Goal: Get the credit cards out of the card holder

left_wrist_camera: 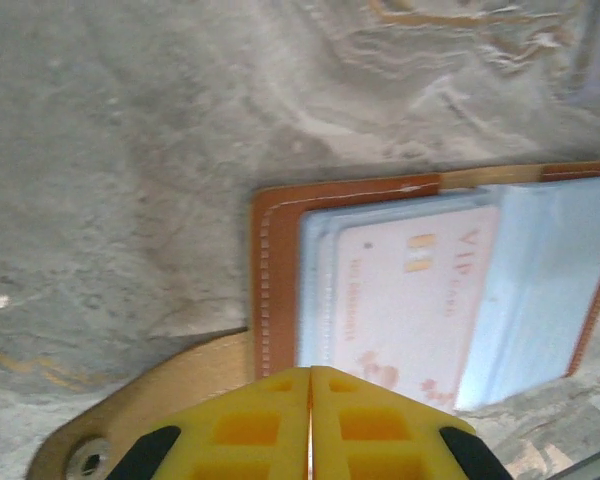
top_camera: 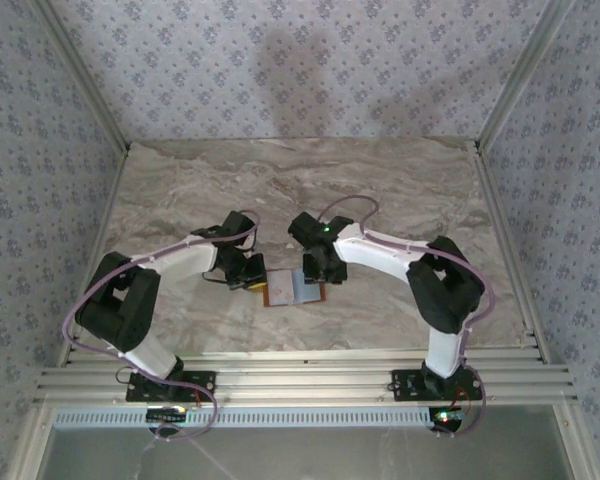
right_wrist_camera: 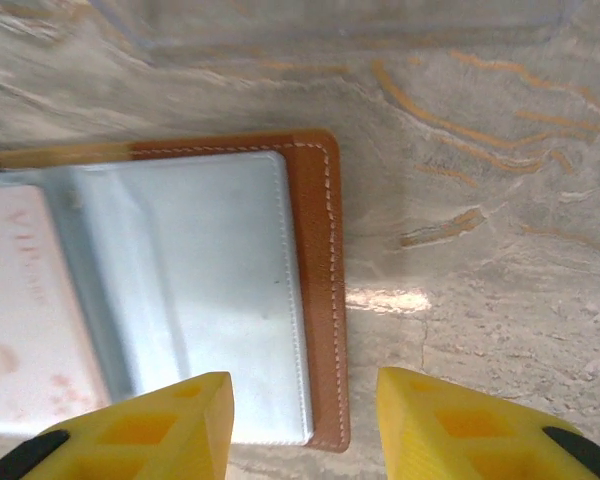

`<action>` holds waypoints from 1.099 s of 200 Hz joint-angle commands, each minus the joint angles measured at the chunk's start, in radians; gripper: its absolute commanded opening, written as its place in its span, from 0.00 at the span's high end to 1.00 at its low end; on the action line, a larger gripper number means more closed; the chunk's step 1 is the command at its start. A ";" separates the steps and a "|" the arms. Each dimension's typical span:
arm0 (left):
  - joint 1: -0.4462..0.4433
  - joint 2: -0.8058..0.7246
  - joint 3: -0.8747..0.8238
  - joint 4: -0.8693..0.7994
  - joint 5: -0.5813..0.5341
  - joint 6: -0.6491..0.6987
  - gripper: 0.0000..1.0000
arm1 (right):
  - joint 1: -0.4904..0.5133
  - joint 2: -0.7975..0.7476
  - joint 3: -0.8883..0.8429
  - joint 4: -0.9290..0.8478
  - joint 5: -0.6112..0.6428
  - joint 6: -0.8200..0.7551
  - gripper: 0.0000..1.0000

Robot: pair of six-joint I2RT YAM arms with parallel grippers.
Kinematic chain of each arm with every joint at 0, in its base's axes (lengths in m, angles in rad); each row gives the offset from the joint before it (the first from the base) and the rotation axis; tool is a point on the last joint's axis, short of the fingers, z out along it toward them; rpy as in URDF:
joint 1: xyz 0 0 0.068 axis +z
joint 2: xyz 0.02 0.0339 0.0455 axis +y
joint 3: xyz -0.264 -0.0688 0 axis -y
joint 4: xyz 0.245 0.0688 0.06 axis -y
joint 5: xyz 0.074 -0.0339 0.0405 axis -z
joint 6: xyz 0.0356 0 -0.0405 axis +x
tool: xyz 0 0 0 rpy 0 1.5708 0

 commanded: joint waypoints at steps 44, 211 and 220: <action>-0.042 0.030 0.036 -0.006 -0.005 -0.019 0.90 | -0.073 -0.046 -0.146 0.348 -0.395 -0.029 0.71; -0.060 0.097 0.069 -0.004 0.006 -0.005 0.90 | -0.088 0.103 -0.155 0.453 -0.500 -0.051 0.83; -0.062 0.101 0.070 -0.004 0.008 -0.008 0.90 | -0.089 0.104 -0.155 0.448 -0.496 -0.053 0.83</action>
